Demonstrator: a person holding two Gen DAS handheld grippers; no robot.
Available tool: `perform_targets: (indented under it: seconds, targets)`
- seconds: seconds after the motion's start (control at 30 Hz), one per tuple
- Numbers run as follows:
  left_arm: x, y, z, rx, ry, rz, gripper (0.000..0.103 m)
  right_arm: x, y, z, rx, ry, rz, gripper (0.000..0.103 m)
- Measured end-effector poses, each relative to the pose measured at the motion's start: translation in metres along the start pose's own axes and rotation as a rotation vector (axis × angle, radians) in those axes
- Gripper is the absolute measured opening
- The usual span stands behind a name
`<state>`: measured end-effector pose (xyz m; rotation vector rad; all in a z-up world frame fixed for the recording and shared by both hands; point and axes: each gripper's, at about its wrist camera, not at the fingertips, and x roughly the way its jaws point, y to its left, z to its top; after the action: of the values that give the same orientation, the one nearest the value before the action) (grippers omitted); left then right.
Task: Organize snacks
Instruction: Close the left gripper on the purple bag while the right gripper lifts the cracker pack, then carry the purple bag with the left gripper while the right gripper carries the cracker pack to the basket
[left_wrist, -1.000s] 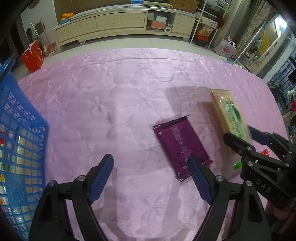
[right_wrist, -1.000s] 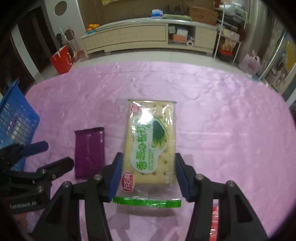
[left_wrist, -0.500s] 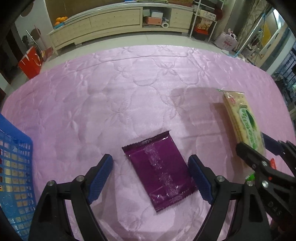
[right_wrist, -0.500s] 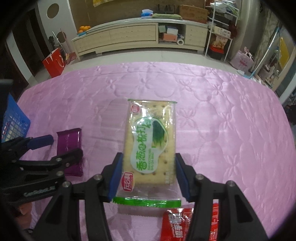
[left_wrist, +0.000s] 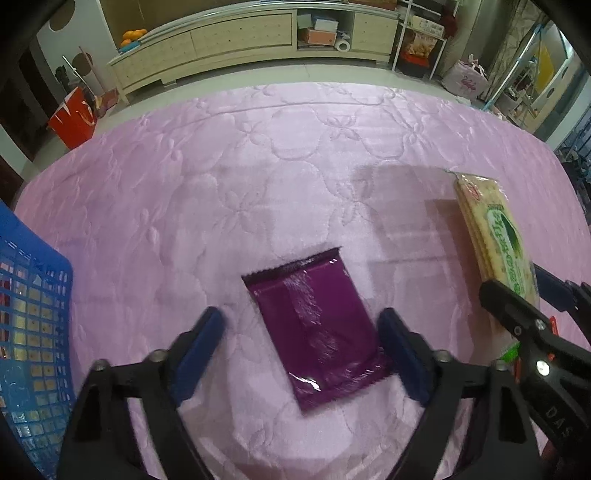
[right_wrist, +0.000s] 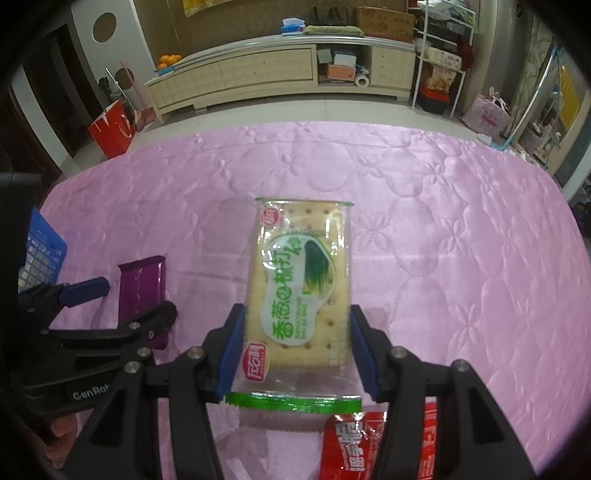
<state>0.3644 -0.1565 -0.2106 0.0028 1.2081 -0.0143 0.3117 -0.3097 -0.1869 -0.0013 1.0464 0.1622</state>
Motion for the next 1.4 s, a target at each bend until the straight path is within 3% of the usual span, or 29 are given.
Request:
perform_targets:
  seconds: [0.03, 0.07, 0.17, 0.37, 0.7, 0.83, 1.07, 1.4]
  targets:
    - [-0.003, 0.001, -0.003, 0.005, 0.000, -0.005, 0.059, -0.001, 0.000, 0.000, 0.003, 0.000, 0.008, 0.059]
    - [-0.005, 0.001, -0.004, 0.012, 0.000, -0.006, 0.054, -0.001, 0.000, 0.001, 0.008, 0.001, 0.023, 0.059]
    - [-0.006, 0.001, -0.006, 0.032, -0.001, -0.012, 0.048, -0.004, 0.003, 0.001, 0.008, 0.001, 0.047, 0.059]
    - [-0.013, 0.006, -0.010, 0.040, -0.015, -0.026, 0.047, -0.009, 0.016, 0.002, -0.017, -0.004, 0.051, 0.059]
    - [-0.068, 0.034, -0.015, 0.050, -0.101, -0.017, 0.047, -0.032, 0.031, -0.001, -0.026, -0.028, 0.072, 0.059]
    - [-0.092, 0.039, -0.018, 0.068, -0.145, 0.004, 0.047, -0.055, 0.042, 0.000, -0.039, -0.055, 0.070, 0.059]
    - [-0.138, 0.050, -0.027, 0.068, -0.203, -0.033, 0.047, -0.096, 0.064, 0.007, -0.079, -0.114, 0.047, 0.059]
    - [-0.200, 0.090, -0.052, 0.037, -0.290, -0.031, 0.047, -0.142, 0.111, 0.002, -0.136, -0.170, 0.053, 0.059]
